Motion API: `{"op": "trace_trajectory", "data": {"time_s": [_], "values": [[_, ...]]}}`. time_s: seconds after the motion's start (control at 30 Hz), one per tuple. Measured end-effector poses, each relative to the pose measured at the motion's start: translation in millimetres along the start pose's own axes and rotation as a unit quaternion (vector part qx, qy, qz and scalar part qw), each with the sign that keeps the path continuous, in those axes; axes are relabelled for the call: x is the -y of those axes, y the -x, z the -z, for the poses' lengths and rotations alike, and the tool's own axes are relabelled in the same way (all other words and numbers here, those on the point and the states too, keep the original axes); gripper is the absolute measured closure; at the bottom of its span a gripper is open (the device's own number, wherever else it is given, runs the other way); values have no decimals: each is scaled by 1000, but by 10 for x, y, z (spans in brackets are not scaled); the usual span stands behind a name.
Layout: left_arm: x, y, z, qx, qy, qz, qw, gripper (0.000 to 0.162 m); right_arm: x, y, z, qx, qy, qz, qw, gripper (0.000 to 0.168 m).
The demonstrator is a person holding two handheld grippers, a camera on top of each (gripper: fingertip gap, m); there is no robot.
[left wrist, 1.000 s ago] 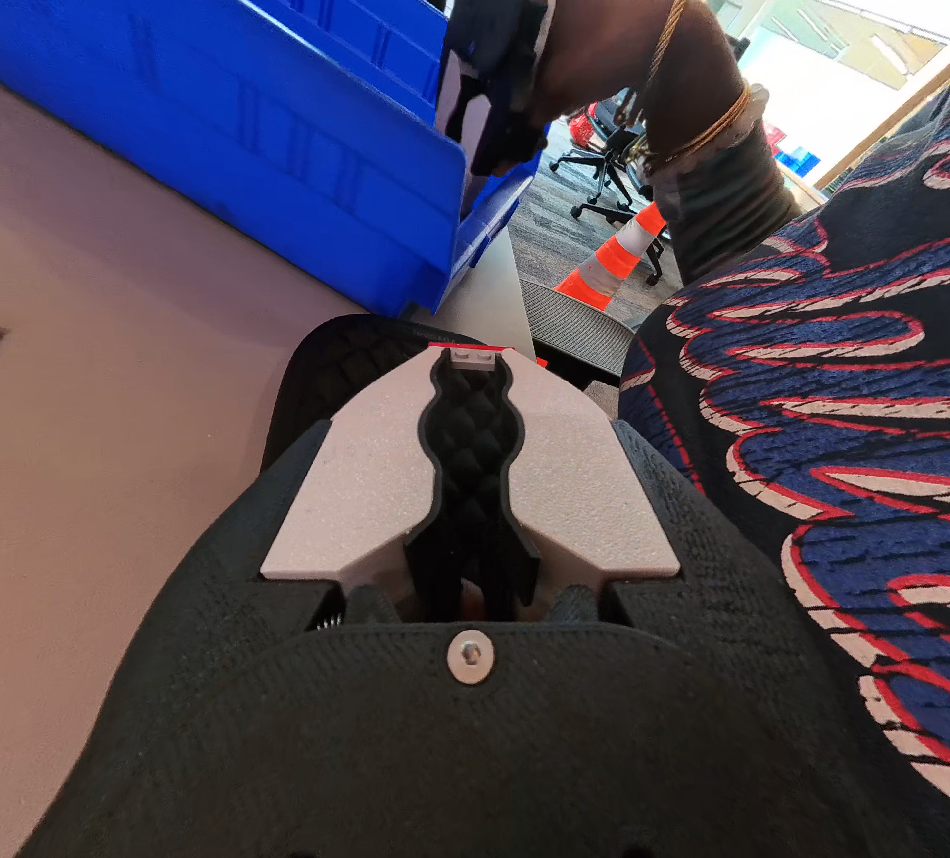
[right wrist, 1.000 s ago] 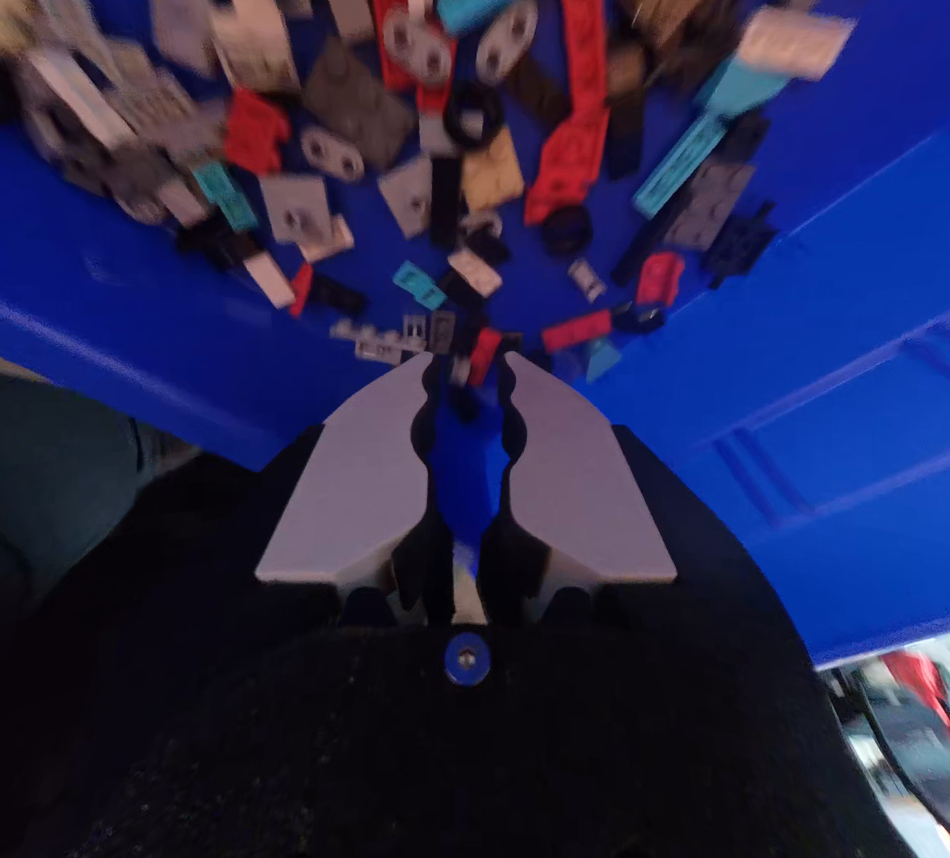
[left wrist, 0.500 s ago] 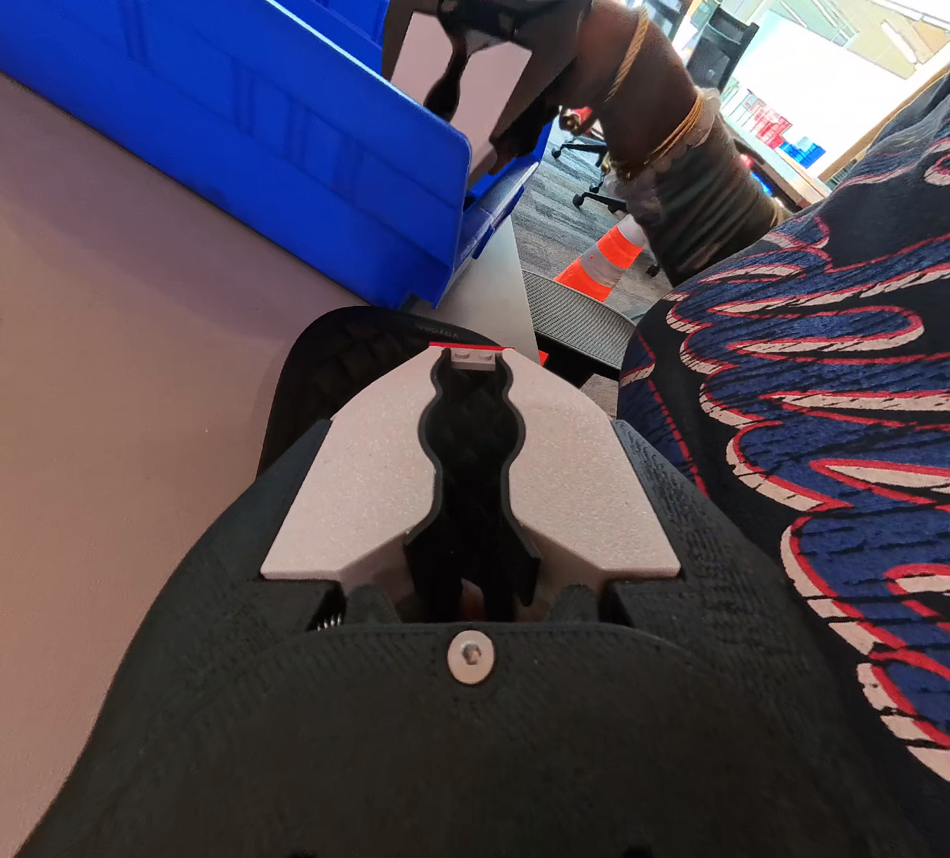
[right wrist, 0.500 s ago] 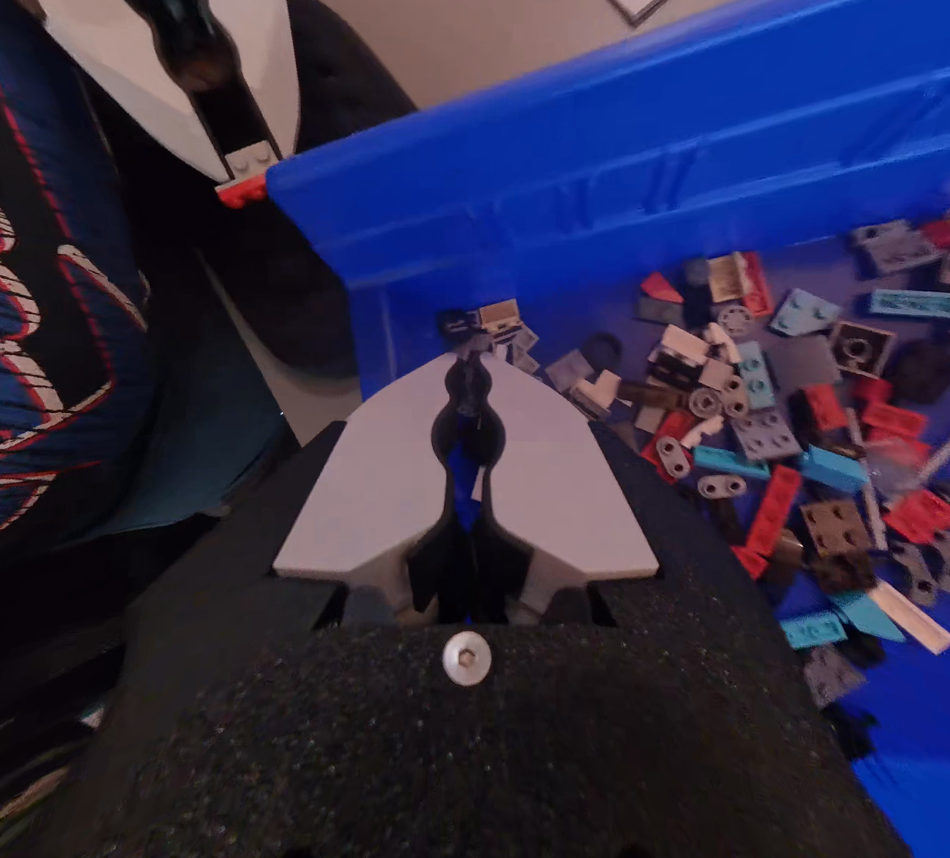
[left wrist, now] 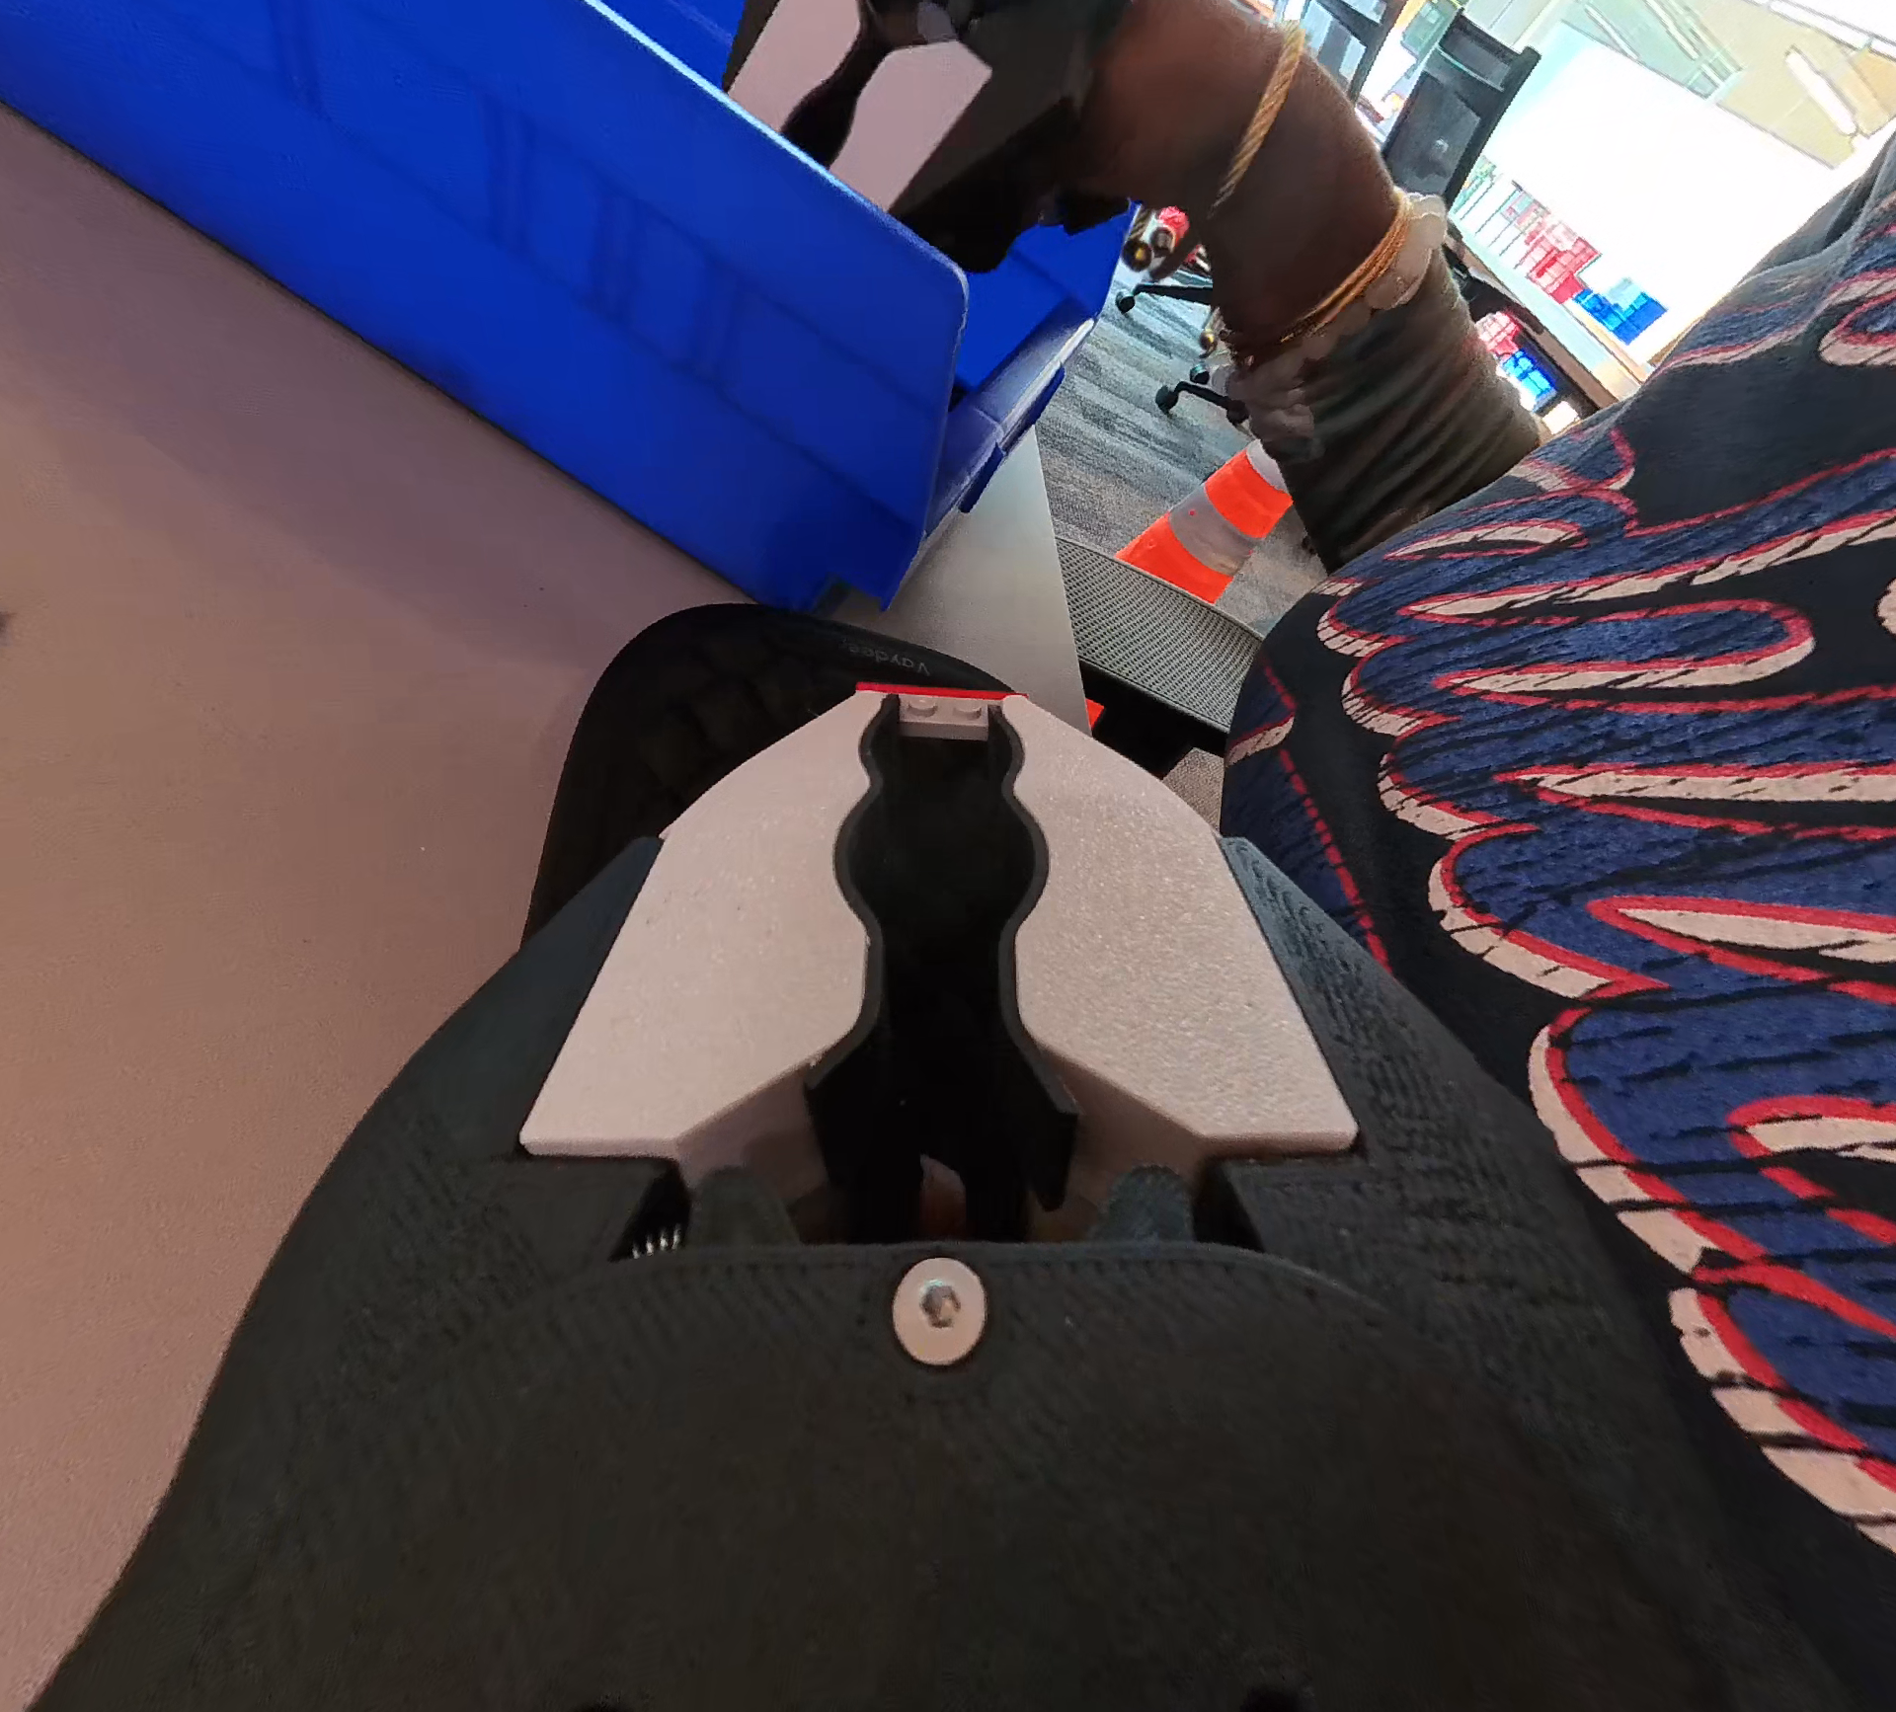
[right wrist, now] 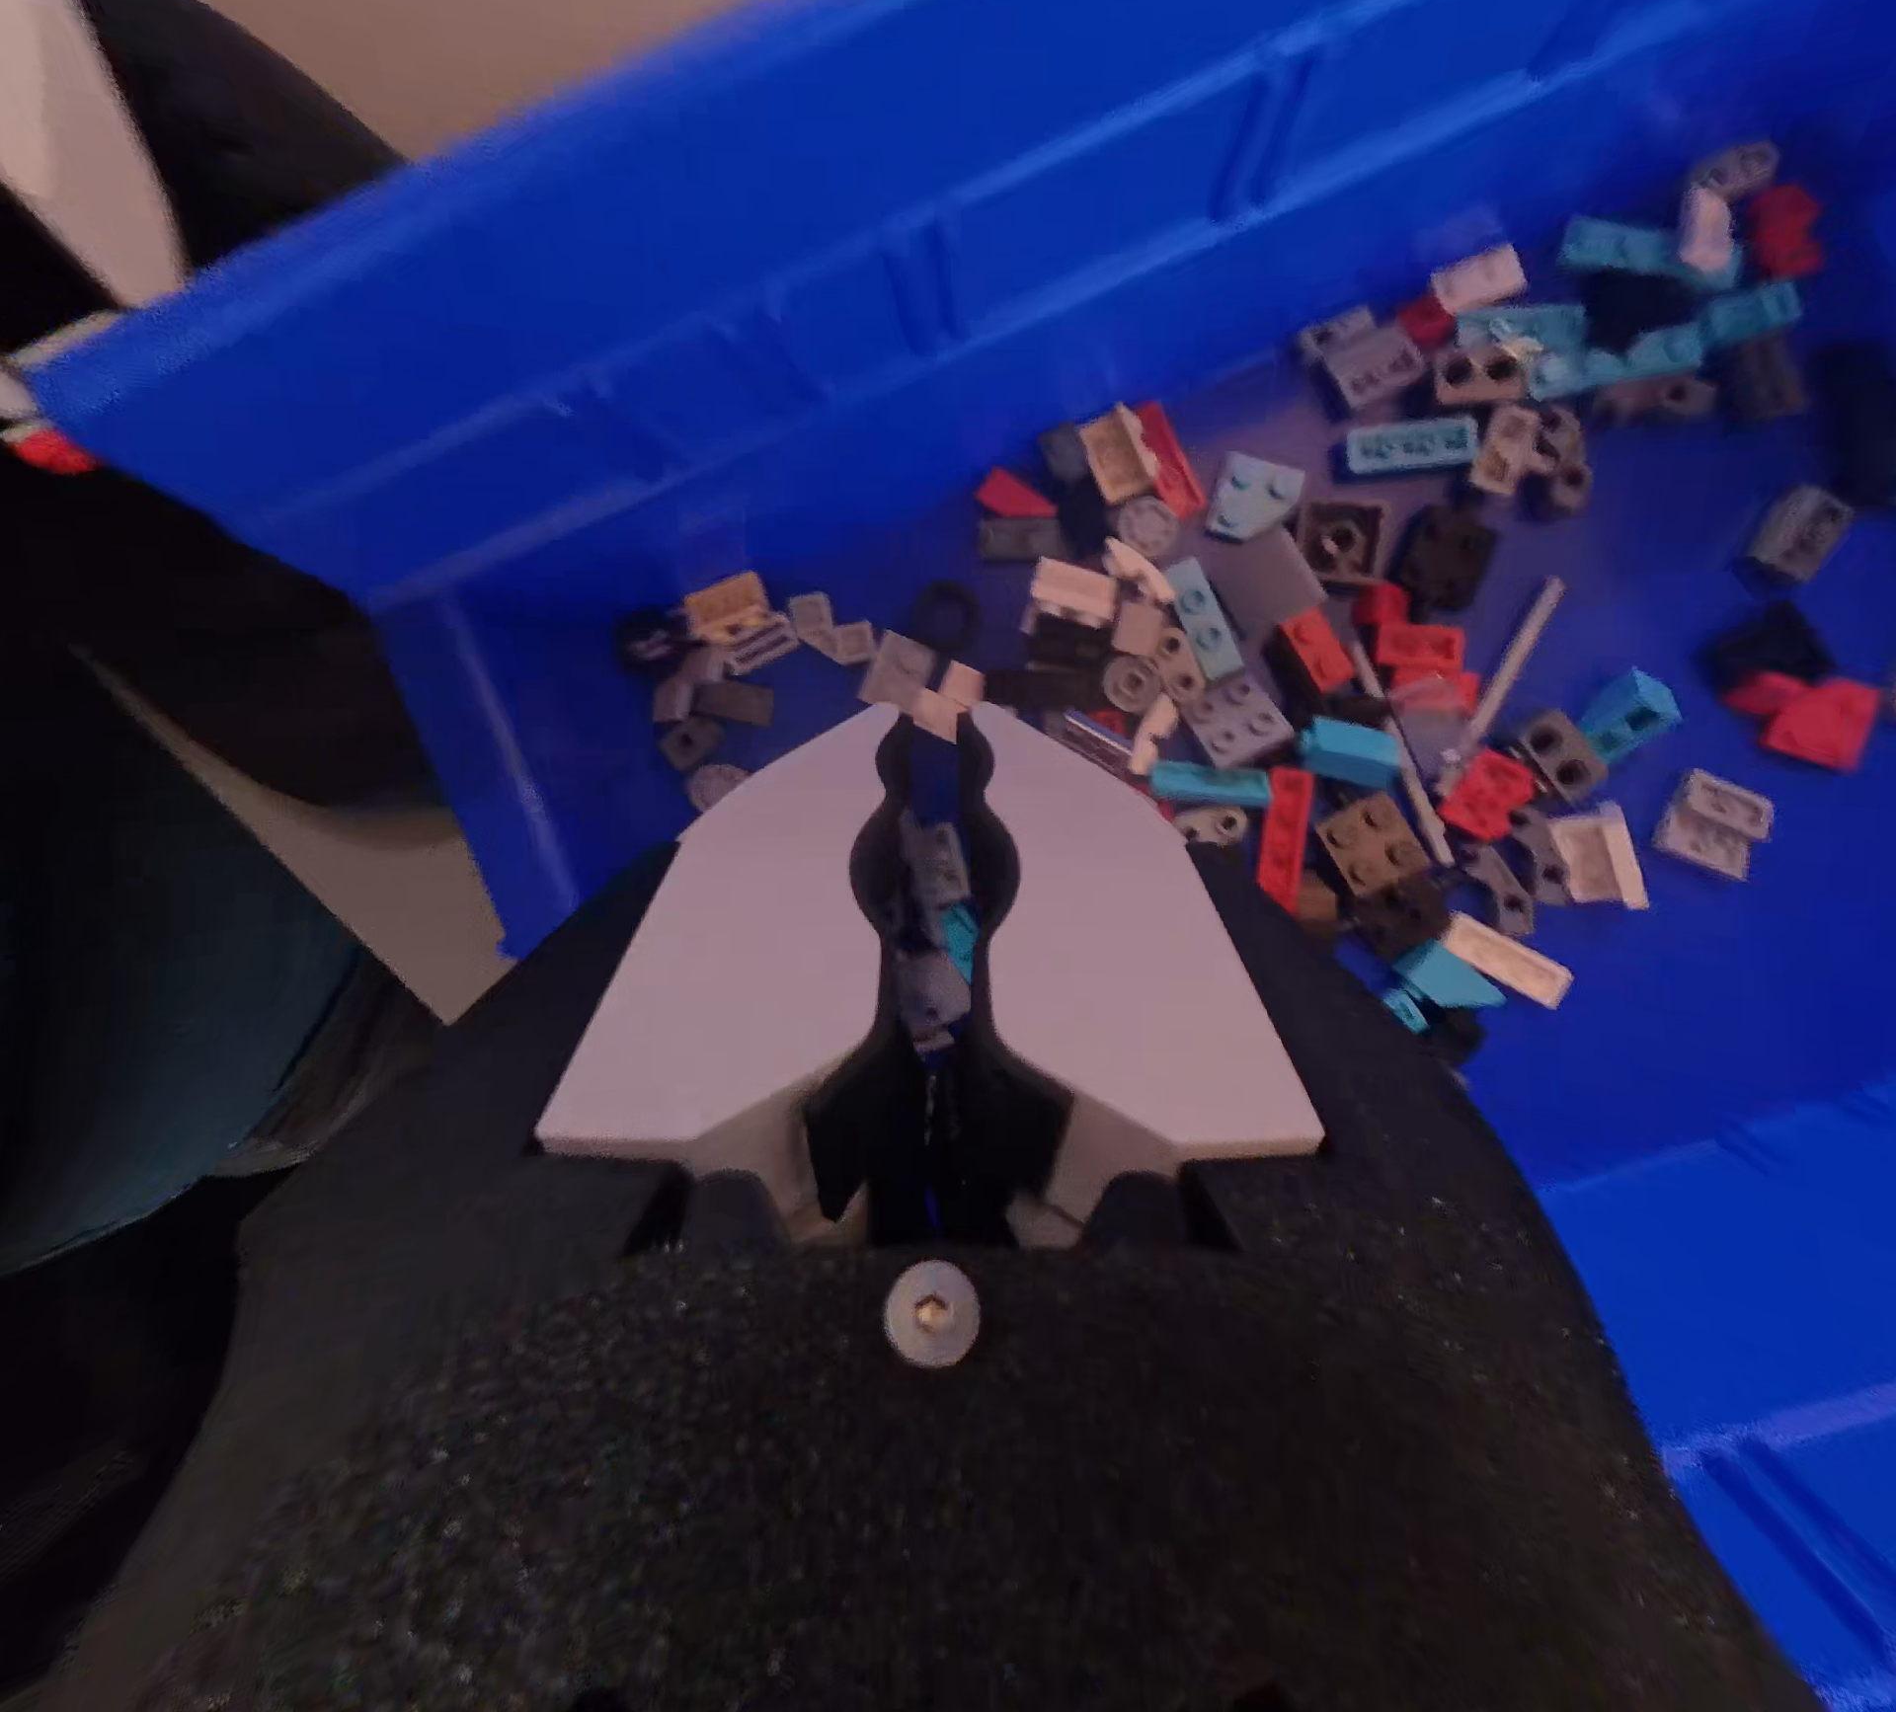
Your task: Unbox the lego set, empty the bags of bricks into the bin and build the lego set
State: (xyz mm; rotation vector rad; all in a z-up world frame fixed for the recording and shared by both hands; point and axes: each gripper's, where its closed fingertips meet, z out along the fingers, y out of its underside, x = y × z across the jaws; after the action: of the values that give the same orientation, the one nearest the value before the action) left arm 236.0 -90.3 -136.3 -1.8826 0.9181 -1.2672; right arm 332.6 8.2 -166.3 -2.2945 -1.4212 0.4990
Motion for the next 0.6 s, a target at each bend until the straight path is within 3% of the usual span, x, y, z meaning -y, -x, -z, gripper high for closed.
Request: {"op": "trace_trajectory", "data": {"time_s": [0.13,0.27,0.37,0.5,0.6], "values": [[-1,-5,-1,-5,1,3,1000,145,190,371,-58,108,-58,34,992,160],[2,-10,0,-3,-1,-2,1000,145,153,569,-184,182,-26,23,983,161],[7,-19,5,-5,-4,-6,1000,145,25,457,-318,147,22,10,989,155],[16,-34,13,-10,-9,-9,1000,145,-43,104,-254,40,28,-25,998,160],[11,-52,11,-15,-6,-14,1000,145,-32,112,-171,36,6,-21,999,163]]}}
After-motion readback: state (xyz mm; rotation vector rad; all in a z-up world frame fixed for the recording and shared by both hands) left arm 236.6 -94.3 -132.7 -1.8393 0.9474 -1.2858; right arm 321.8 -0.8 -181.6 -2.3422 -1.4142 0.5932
